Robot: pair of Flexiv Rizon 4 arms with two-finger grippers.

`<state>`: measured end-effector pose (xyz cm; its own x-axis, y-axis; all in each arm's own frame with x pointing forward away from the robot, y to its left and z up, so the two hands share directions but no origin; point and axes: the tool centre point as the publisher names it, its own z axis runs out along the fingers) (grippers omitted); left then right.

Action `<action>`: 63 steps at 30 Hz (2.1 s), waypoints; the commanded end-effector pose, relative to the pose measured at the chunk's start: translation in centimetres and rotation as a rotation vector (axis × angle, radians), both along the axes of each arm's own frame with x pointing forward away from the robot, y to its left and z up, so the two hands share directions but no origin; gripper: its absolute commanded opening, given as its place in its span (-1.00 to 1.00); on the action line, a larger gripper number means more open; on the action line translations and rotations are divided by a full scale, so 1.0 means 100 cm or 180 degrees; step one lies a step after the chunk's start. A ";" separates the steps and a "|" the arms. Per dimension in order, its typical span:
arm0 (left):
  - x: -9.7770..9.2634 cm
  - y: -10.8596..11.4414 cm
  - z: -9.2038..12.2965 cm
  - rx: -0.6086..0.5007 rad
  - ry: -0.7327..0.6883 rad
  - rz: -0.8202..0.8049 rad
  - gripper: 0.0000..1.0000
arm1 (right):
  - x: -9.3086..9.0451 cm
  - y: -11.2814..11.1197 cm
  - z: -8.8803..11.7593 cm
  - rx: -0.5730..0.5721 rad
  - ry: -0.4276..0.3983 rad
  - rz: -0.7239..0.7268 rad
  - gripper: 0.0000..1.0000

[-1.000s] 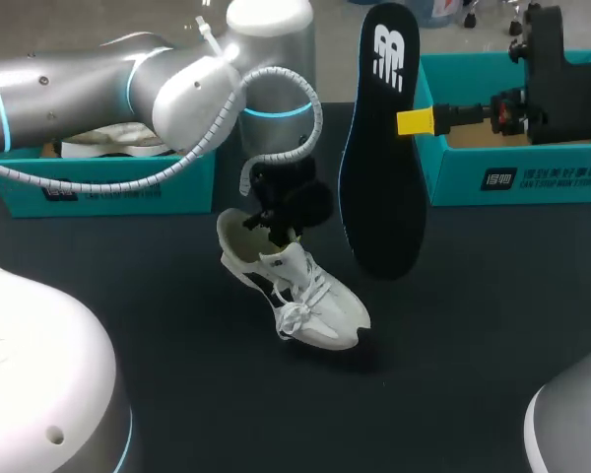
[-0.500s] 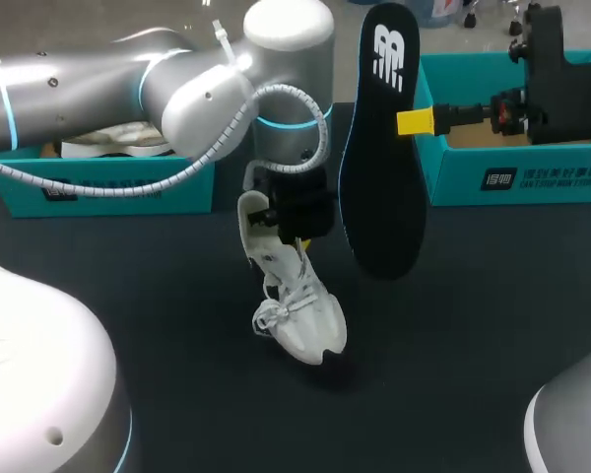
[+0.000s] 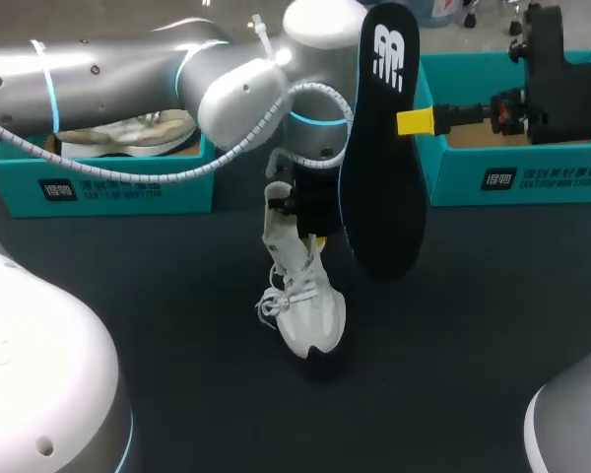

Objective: Take the shoe out of the shoebox, open the shoe tongue, remove and reinsert the insole, then place the shoe into the shoebox

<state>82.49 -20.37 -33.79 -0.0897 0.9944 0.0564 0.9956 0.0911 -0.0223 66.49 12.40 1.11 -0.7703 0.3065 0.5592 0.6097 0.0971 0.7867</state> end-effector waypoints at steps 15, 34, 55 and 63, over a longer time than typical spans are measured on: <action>0.013 -0.042 -0.041 0.0416 0.0073 -0.0364 -1.00 | 0.003 0.003 0.000 -0.0009 0.0007 0.0007 -1.00; 0.015 -0.037 -0.002 -0.0430 0.0171 -0.0248 1.00 | 0.003 0.003 0.000 -0.0009 0.0007 0.0007 -1.00; 0.026 -0.024 0.053 -0.1352 0.0259 -0.0270 1.00 | 0.003 0.003 0.000 -0.0009 0.0007 0.0007 -1.00; 0.034 -0.019 0.058 -0.1860 0.0162 0.0051 1.00 | 0.003 0.003 0.000 -0.0009 0.0007 0.0007 -1.00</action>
<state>86.07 -23.05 -28.21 -0.0717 0.9317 -0.3560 0.9921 0.0299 -0.1216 66.49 12.40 1.11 -0.7703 0.3065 0.5592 0.6097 0.0972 0.7867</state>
